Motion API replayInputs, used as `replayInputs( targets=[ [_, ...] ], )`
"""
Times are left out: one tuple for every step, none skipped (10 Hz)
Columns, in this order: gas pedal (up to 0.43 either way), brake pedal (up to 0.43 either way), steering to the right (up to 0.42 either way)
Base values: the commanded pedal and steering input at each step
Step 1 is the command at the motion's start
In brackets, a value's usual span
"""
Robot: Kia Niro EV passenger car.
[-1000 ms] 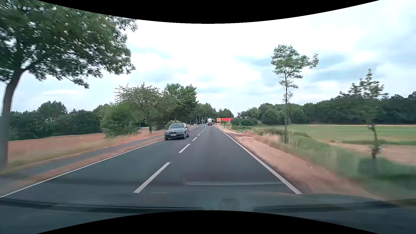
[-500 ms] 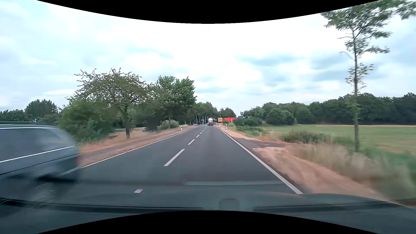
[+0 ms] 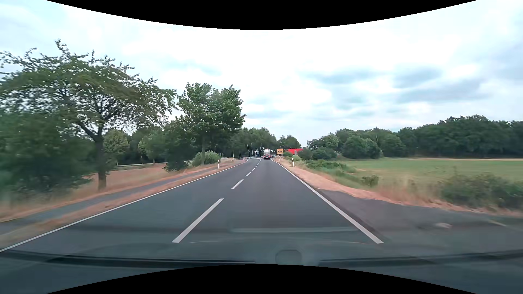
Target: Follow the waypoints while adhering to traffic rules and regulations
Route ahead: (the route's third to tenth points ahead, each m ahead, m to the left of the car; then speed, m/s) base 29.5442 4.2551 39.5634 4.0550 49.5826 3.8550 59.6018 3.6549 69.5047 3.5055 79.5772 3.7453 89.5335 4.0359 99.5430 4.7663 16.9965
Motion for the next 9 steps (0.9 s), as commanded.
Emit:
replayInputs(
  targets=[
    [0.0,0.0,-0.009],
    [0.0,0.024,-0.008],
    [0.0,0.091,-0.007],
    [0.0,0.122,-0.006],
    [0.0,0.14,-0.006],
    [0.0,0.159,-0.006],
    [0.0,0.165,-0.006],
    [0.0,0.183,-0.006],
    [0.0,0.195,-0.006]
  ],
)
